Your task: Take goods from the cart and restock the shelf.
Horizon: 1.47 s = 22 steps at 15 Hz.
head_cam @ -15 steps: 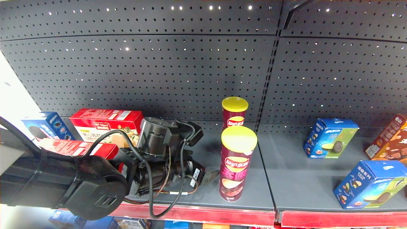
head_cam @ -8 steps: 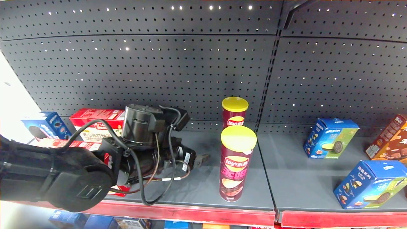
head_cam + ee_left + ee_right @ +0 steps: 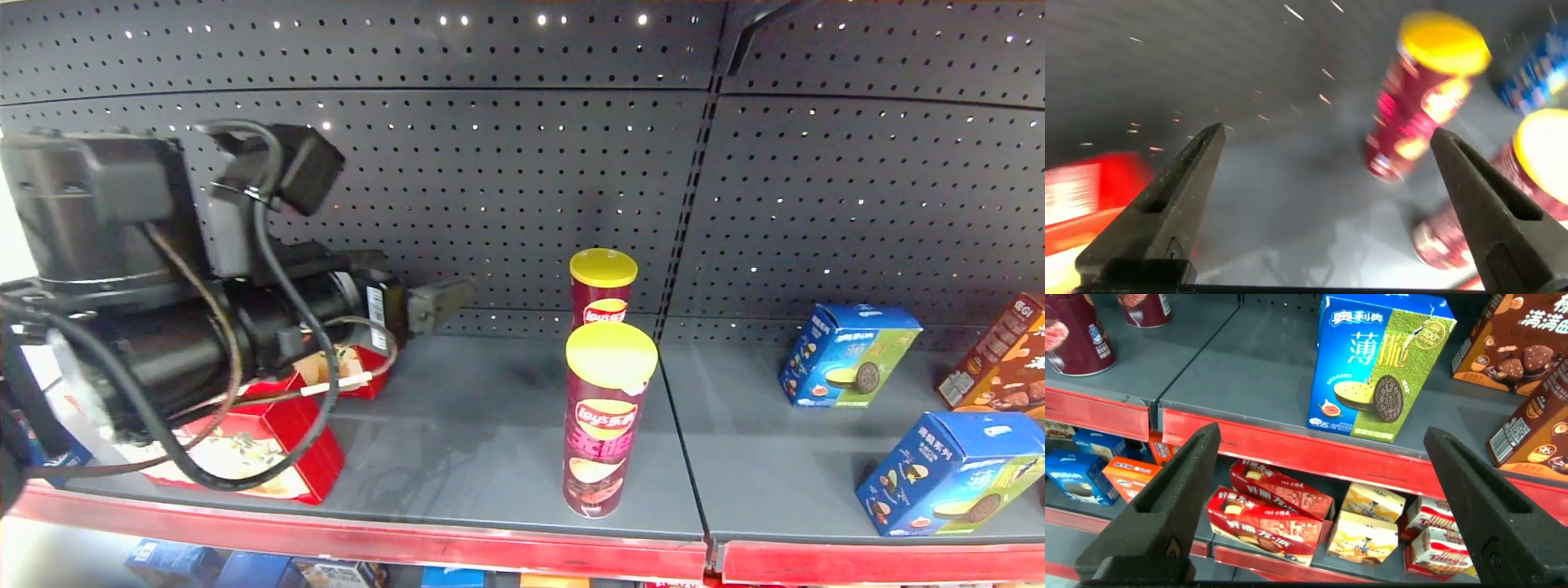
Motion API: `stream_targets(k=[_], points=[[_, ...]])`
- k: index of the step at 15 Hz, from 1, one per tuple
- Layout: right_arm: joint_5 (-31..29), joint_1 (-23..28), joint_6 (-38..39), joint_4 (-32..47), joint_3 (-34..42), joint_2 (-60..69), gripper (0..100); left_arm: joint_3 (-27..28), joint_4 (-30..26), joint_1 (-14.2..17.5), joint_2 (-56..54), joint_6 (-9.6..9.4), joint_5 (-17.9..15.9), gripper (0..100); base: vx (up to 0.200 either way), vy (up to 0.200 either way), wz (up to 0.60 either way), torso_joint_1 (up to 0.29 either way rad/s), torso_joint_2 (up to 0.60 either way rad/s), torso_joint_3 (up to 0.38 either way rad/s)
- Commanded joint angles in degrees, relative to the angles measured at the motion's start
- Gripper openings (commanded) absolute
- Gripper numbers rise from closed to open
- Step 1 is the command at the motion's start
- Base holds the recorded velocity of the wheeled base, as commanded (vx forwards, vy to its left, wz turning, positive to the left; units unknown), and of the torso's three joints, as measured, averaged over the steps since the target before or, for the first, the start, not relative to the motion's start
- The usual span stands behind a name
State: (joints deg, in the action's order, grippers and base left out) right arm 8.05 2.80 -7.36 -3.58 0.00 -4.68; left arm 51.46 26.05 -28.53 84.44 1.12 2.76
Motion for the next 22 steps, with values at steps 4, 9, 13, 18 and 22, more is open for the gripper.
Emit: stream_targets(k=[4,9,13,18,22], points=[[0.04,0.01,-0.02,-0.02,0.00,-0.06,100,-16.39,-0.48,15.25,-26.08,0.02,-1.35,100,0.000,0.000,0.00,0.000,0.00,0.000],[0.04,0.01,-0.02,-0.02,0.00,-0.06,100,-34.23,-11.29,22.73,-58.34,-7.19,2.25,100,0.000,0.000,0.00,0.000,0.00,0.000],[0.04,0.01,-0.02,-0.02,0.00,-0.06,100,-39.77,-35.46,22.81,-78.73,-7.36,1.73,100,0.000,0.000,0.00,0.000,0.00,0.000],[0.04,0.01,0.07,-0.02,0.00,-0.06,100,-49.26,-28.16,21.58,-78.38,-6.48,-3.19,100,0.000,0.000,0.00,0.000,0.00,0.000],[-0.05,0.01,0.07,-0.02,0.00,-0.06,100,-51.19,-26.84,21.58,-78.38,-1.12,-2.84,100,0.000,0.000,0.00,0.000,0.00,0.000]])
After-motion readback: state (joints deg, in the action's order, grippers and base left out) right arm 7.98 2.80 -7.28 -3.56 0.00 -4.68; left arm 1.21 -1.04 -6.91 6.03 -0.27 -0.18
